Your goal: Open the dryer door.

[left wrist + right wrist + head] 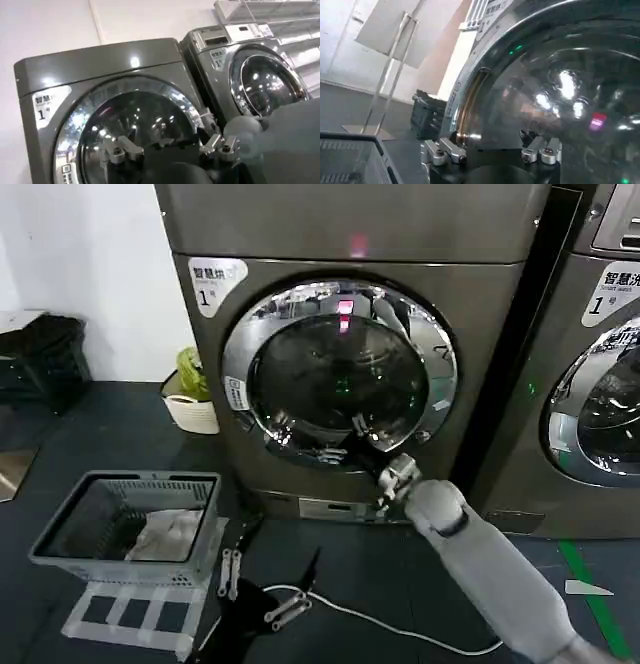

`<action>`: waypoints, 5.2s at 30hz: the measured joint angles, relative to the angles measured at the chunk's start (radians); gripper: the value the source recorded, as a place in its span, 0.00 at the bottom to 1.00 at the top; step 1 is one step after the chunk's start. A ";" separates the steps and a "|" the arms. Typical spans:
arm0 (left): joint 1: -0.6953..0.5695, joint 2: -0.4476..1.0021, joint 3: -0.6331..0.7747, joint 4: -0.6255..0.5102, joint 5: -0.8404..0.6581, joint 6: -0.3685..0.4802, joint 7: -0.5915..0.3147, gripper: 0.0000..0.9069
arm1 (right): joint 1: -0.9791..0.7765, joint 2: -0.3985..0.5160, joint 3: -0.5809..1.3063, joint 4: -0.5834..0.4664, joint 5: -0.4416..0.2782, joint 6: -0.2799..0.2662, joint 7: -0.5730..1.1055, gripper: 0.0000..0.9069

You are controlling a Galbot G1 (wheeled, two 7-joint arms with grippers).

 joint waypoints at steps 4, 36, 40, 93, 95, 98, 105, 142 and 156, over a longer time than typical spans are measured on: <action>0.005 -0.001 -0.002 -0.003 0.003 -0.005 0.000 1.00 | 0.045 0.051 -0.026 -0.063 -0.006 0.007 -0.004 1.00; 0.029 -0.009 -0.011 -0.017 0.014 -0.031 -0.001 1.00 | 0.227 0.347 -0.068 -0.434 -0.092 0.082 -0.031 1.00; 0.035 -0.012 -0.012 -0.021 0.022 -0.032 -0.001 1.00 | 0.251 0.372 -0.073 -0.484 -0.090 0.099 -0.048 1.00; -0.041 0.039 -0.567 0.036 -0.212 0.208 -0.015 1.00 | 0.112 0.021 -0.186 0.013 0.361 0.184 -0.840 1.00; -0.042 0.047 -0.569 0.029 -0.227 0.209 -0.005 1.00 | 0.099 -0.008 -0.180 0.044 0.379 0.184 -0.871 1.00; -0.044 0.056 -0.568 0.017 -0.253 0.213 0.007 1.00 | 0.079 -0.047 -0.165 0.082 0.396 0.184 -0.930 1.00; -0.070 0.087 -0.543 0.007 -0.309 0.221 0.042 1.00 | 0.010 -0.142 -0.091 0.180 0.399 0.183 -1.040 1.00; -0.406 0.402 -0.089 0.174 -0.436 0.205 0.153 1.00 | -1.184 -0.101 1.397 0.549 0.039 0.293 -0.283 1.00; -0.594 0.399 0.144 0.244 -0.430 0.203 0.148 1.00 | -1.241 0.166 1.912 0.465 -0.162 -0.049 0.253 1.00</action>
